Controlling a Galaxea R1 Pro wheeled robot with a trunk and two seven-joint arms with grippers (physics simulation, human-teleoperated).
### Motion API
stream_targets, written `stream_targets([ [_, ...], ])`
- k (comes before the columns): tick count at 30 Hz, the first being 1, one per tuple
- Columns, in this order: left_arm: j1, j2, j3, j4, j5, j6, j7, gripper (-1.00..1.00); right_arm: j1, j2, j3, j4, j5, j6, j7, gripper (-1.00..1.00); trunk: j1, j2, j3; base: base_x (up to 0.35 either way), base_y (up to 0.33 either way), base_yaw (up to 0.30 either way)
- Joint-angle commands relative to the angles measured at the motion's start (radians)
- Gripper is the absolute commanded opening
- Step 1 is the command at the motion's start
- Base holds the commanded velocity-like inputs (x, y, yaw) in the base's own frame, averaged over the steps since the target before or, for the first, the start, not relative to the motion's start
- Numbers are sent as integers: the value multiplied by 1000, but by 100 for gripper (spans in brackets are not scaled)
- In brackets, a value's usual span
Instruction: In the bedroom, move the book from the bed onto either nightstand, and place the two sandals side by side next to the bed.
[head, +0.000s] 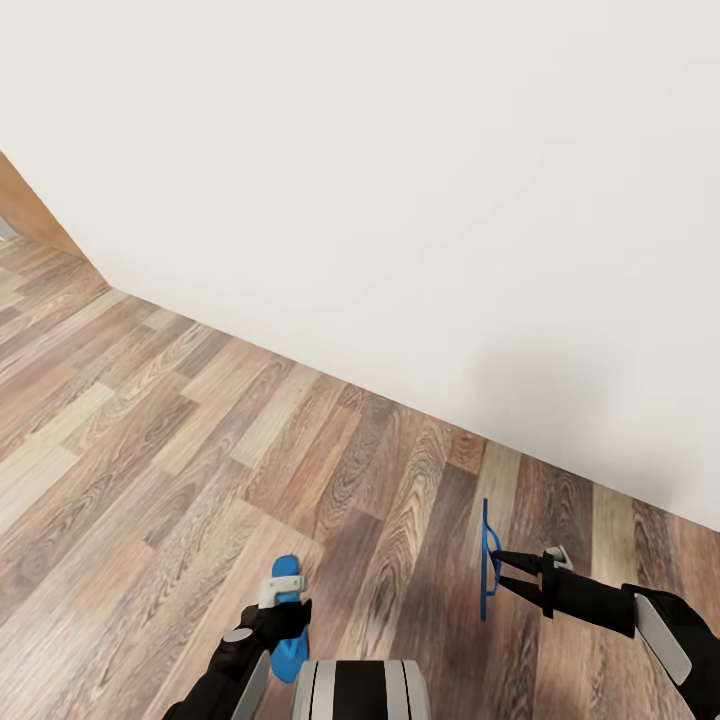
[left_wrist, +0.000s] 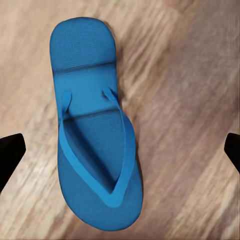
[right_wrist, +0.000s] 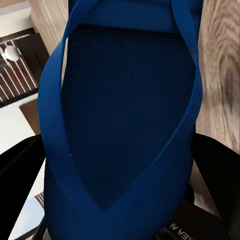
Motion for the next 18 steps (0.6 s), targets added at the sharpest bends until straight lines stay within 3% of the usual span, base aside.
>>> stream_targets([
  [1,0,1,-3,-1,11,4,9,100,0,0,-1,0,2,4,5,-100,0,0,-1,31,0,0],
  [5,0,1,-3,-2,11,4,9,100,0,0,-1,0,2,4,5,-100,0,0,-1,11,-11,0],
  [12,0,1,-3,-2,11,4,9,100,0,0,-1,0,2,4,5,-100,0,0,-1,1,-202,0],
  [18,0,1,-2,-2,11,4,9,100,0,0,-1,0,2,4,5,-100,0,0,-1,0,-48,0],
])
